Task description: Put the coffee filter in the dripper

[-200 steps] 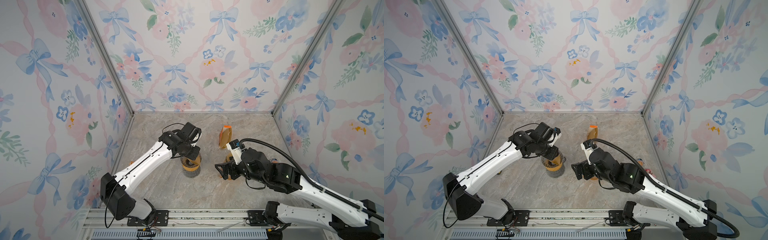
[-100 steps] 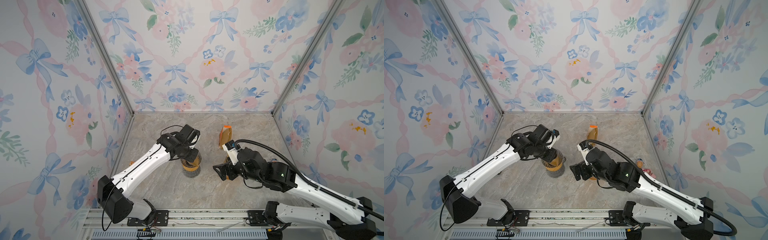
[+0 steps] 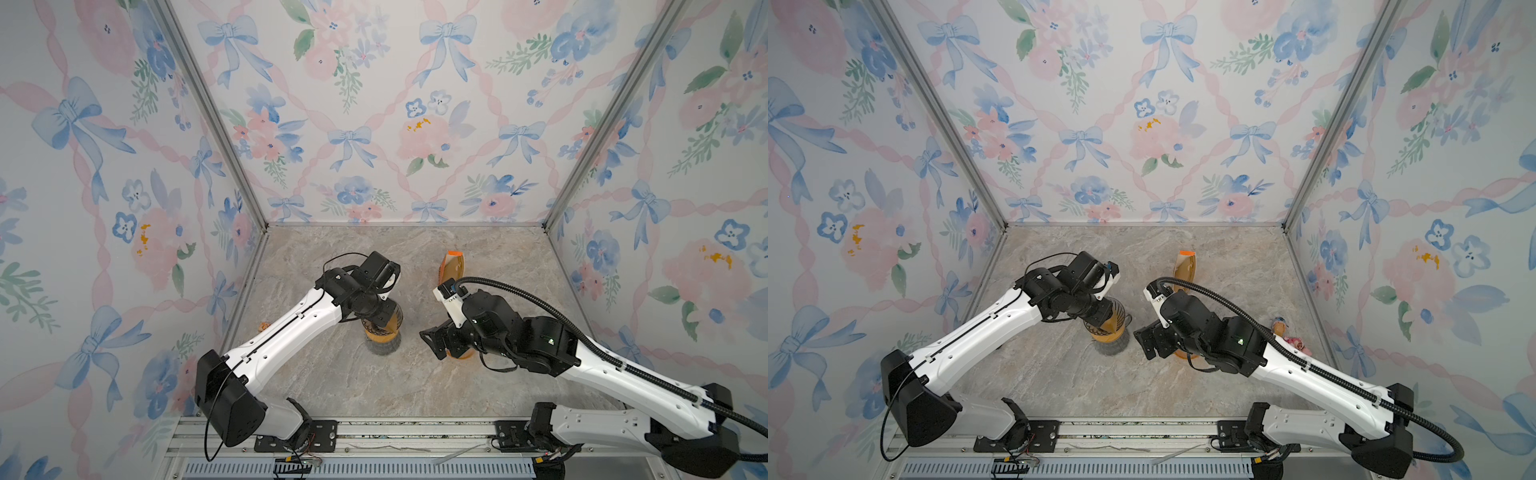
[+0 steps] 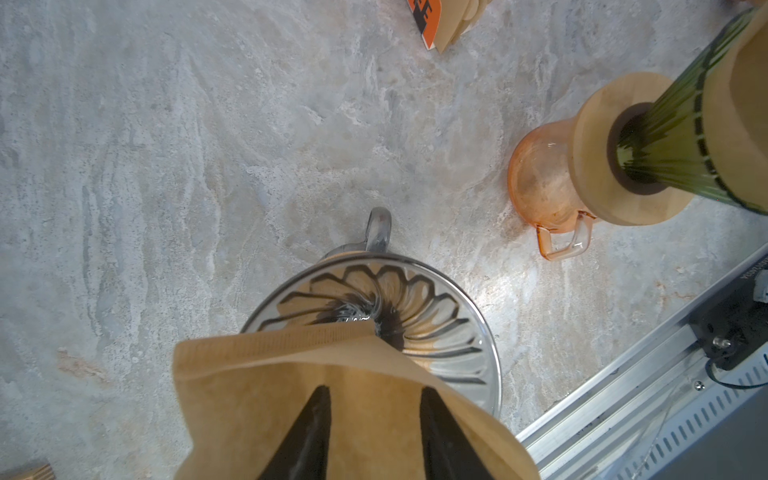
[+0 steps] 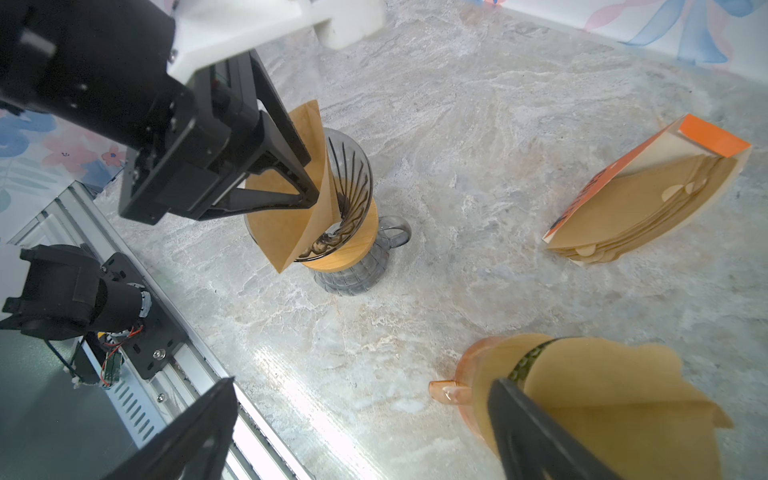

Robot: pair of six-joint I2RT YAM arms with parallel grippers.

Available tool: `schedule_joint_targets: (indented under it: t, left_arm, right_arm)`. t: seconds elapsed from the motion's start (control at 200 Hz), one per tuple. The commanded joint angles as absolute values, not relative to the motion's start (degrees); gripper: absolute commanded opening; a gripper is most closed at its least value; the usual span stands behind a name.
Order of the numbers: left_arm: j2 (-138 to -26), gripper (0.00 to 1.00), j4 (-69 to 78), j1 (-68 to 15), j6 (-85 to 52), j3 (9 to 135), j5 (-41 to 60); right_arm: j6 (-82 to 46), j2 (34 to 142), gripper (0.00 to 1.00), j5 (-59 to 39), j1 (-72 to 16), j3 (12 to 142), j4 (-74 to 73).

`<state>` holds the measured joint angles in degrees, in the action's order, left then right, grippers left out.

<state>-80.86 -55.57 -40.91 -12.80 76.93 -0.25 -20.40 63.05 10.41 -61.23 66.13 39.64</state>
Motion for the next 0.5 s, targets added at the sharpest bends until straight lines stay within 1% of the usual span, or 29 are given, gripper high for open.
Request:
schedule_joint_targets:
  t: [0.0, 0.15, 0.495]
  left_arm:
    - [-82.2, 0.39, -55.5, -41.3, -12.0, 75.7, -0.9]
    - [-82.5, 0.39, -54.6, -41.4, -12.0, 75.3, -0.8]
    - [-82.5, 0.40, -54.8, -41.4, -11.2, 77.4, -0.3]
  right_arm:
    - [-19.8, 63.2, 0.96, 9.7, -61.8, 67.8, 40.3]
    - [-19.5, 63.5, 0.96, 9.1, -62.0, 68.3, 39.2]
    - [-15.4, 66.6, 0.96, 7.3, -62.0, 73.3, 43.2]
